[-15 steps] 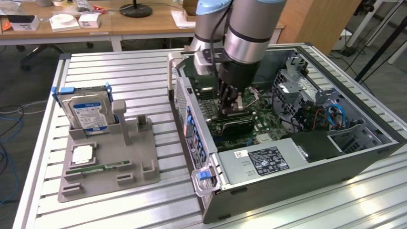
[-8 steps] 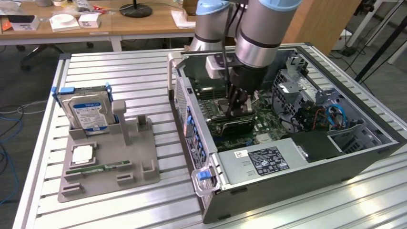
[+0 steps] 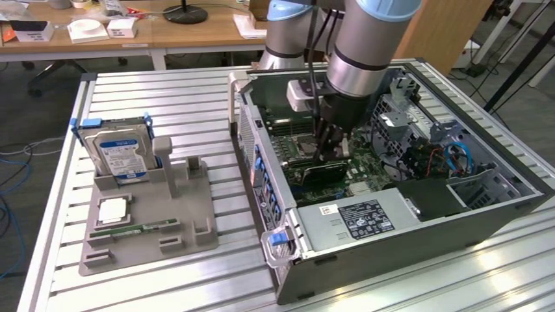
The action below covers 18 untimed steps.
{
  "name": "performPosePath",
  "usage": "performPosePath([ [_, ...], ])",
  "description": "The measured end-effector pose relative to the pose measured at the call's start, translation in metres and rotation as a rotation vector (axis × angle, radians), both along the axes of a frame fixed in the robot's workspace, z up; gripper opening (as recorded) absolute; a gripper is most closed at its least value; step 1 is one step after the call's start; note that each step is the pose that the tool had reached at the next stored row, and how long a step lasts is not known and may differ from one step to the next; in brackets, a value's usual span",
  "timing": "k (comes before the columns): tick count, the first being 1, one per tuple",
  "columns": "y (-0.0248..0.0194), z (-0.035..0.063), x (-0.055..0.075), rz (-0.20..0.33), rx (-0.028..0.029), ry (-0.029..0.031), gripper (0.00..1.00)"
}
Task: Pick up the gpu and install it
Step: 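Press down on the gpu until it lock into place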
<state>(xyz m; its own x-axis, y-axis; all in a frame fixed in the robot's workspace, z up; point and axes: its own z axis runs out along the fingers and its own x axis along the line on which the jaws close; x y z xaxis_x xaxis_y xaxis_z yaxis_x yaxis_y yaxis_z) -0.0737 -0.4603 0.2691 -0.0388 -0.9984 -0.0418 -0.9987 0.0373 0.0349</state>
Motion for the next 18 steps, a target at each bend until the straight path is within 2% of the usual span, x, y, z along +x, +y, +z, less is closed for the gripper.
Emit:
performPosePath([
  [5, -0.0002, -0.0008, 0.0004, 0.000, 0.0000, -0.0001, 0.11],
  [9, -0.0002, -0.0052, 0.0004, 0.000, -0.0001, -0.0002, 0.11],
  [12, -0.0005, -0.0092, 0.0004, 0.000, -0.0026, 0.0002, 0.11],
  [18, -0.0001, -0.0070, 0.0004, 0.000, 0.0028, -0.0019, 0.11],
])
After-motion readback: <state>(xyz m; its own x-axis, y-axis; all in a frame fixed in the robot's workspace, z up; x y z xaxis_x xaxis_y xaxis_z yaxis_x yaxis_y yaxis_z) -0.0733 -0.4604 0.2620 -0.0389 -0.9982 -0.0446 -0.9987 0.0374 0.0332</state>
